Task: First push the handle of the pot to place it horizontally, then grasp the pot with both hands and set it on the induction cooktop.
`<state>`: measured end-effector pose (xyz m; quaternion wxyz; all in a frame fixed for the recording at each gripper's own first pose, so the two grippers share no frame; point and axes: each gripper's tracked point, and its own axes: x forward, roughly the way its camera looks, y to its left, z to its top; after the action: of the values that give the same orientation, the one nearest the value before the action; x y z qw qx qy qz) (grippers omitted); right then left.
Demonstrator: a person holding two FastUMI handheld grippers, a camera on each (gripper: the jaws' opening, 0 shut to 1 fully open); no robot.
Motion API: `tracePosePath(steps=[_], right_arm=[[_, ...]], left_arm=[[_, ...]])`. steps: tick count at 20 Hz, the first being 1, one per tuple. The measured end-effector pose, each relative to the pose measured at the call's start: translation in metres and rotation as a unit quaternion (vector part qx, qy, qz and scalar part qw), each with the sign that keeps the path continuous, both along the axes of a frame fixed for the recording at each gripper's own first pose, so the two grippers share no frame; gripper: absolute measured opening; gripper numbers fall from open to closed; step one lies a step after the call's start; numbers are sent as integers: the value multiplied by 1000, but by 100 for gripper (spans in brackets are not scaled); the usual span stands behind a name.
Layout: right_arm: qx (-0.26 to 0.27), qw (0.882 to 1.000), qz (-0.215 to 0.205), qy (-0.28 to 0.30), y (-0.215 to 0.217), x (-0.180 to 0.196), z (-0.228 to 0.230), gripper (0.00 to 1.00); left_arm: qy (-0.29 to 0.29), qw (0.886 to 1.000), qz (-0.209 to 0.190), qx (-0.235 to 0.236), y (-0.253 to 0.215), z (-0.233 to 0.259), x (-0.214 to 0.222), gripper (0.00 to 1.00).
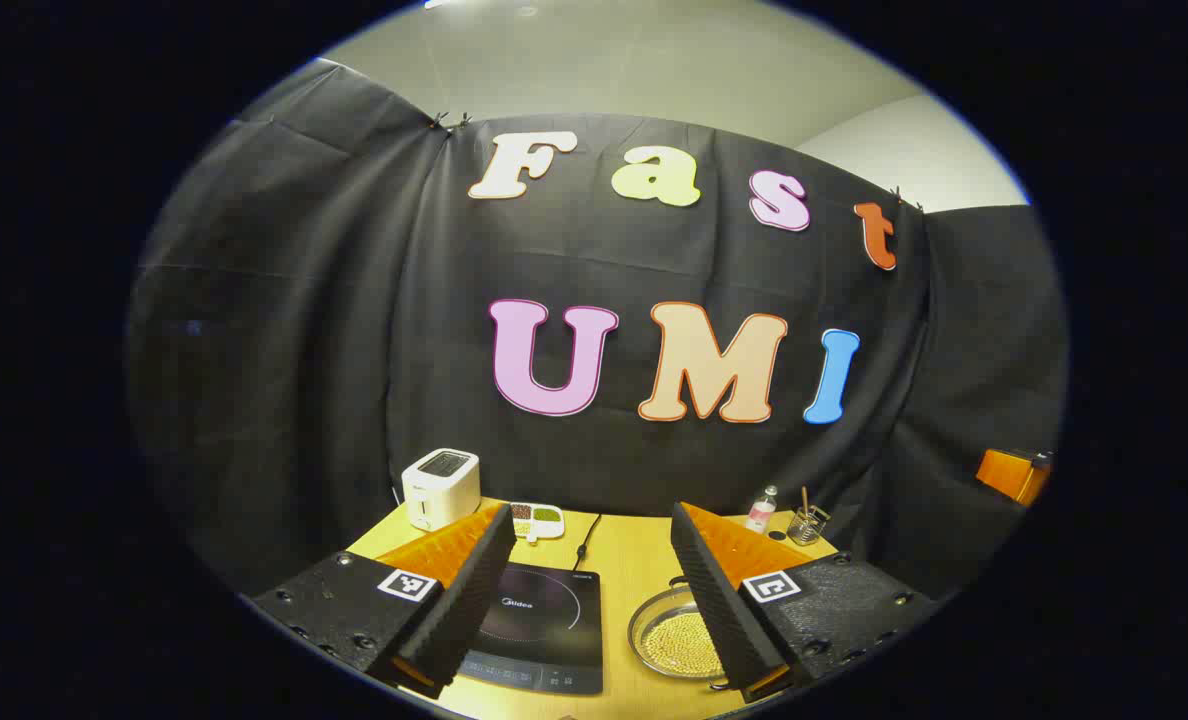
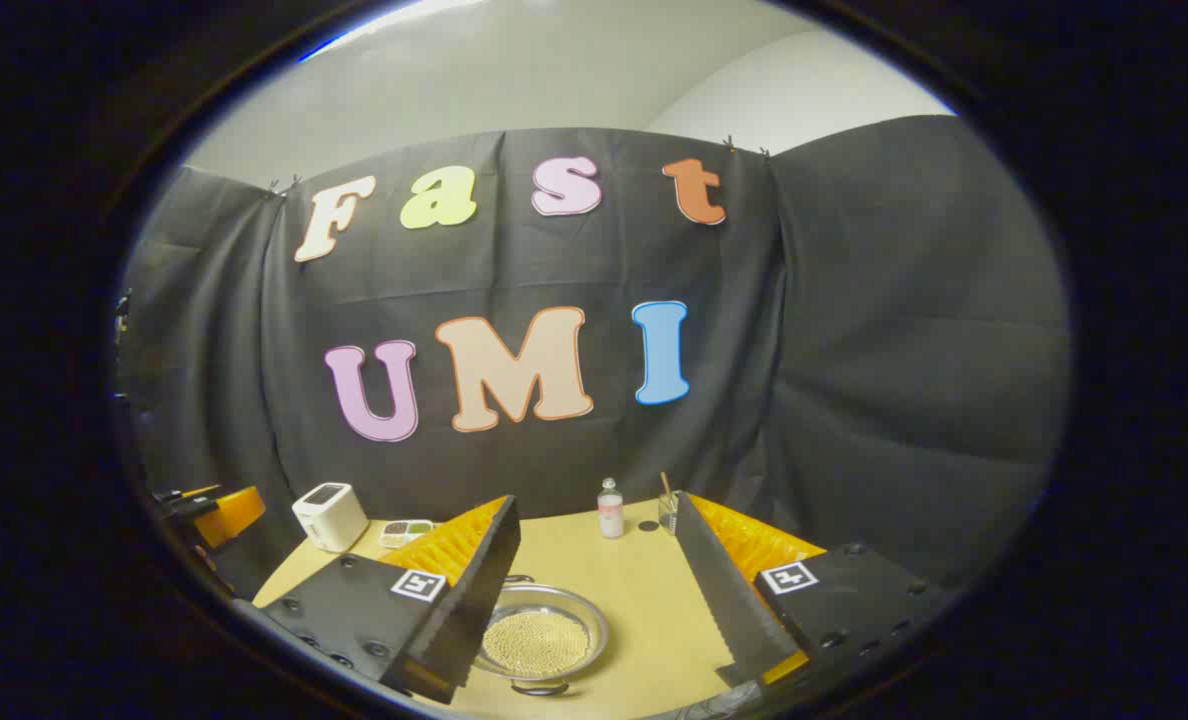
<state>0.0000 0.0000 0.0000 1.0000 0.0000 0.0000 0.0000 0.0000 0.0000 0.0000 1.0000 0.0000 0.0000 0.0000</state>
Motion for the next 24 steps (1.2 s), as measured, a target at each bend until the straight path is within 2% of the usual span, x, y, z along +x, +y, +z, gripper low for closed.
tracePosePath(steps=[2, 3, 5, 6, 14, 15, 16, 17, 24], right_arm=[[-4, 1000, -4, 2, -3, -4, -1, 98], [-4, 1000, -5, 3, -3, -6, -1, 98], [-1, 1000, -5, 3, -3, -9, -1, 98], [1, 1000, -5, 3, -3, -10, -1, 98], [6, 1000, 0, 9, 1, -12, -4, 98], [5, 1000, 1, 10, 2, -11, -5, 98], [5, 1000, 3, 12, 4, -9, -5, 98], [4, 1000, 6, 13, 6, -9, -7, 91], [9, 999, 28, 32, 18, 5, -25, 91]], left_arm=[[0, 1000, 2, 5, 4, 0, -2, 92], [-1, 1000, 5, 8, 6, 2, -3, 95], [-1, 1000, 7, 13, 7, 1, -4, 95], [-1, 1000, 8, 14, 8, 1, -6, 92], [2, 1000, 19, 20, 19, -3, -14, 95], [2, 1000, 20, 22, 20, -2, -14, 92], [1, 999, 22, 23, 23, -3, -15, 95], [1, 999, 24, 24, 25, -2, -16, 96], [-4, 999, 43, 25, 35, -3, -21, 95]])
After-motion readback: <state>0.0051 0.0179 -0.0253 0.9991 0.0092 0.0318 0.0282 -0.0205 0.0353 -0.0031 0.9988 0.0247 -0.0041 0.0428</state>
